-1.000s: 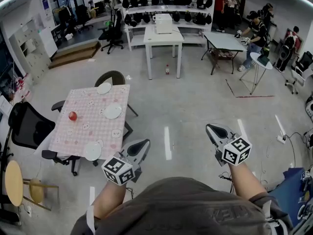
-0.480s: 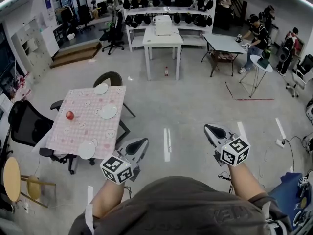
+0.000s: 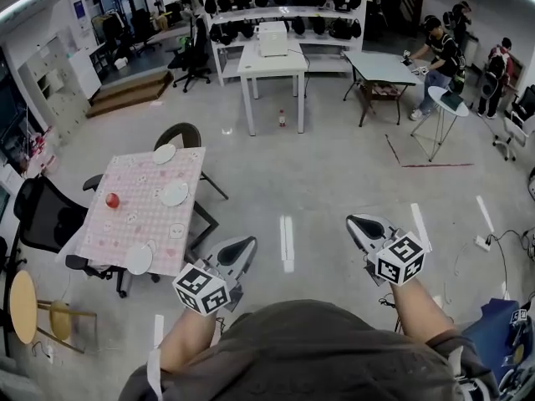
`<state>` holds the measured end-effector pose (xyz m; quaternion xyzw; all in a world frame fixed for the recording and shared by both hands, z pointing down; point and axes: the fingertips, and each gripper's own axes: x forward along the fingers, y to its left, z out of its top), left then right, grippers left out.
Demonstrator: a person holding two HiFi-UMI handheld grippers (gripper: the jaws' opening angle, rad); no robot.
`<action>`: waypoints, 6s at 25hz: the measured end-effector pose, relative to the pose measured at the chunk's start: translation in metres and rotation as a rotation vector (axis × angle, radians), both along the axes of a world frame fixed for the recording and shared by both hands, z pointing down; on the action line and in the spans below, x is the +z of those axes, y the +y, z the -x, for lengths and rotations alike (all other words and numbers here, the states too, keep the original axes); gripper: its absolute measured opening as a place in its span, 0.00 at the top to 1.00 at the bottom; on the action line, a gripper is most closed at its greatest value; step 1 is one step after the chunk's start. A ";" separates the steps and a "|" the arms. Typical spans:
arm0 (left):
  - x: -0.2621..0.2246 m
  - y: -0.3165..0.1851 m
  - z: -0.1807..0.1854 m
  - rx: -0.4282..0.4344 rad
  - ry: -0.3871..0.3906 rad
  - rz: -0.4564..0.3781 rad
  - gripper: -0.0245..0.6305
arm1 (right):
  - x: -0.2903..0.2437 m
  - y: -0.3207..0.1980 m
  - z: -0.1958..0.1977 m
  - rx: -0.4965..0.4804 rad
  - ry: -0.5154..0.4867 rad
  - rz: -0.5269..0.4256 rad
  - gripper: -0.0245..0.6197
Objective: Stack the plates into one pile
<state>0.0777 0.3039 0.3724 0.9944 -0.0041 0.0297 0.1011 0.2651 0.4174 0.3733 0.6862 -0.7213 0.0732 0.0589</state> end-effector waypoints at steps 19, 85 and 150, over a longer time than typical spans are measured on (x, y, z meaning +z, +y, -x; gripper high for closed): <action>0.035 -0.359 -0.103 0.142 0.005 0.000 0.96 | 0.007 -0.382 -0.078 0.038 0.024 0.013 0.97; 0.229 -0.813 0.056 -0.798 -0.281 0.539 0.63 | 0.088 -0.786 -0.038 -0.541 0.062 0.167 0.97; 0.245 -0.821 0.093 -0.617 -0.063 1.033 0.94 | 0.136 -0.838 -0.019 -0.549 0.017 0.286 0.97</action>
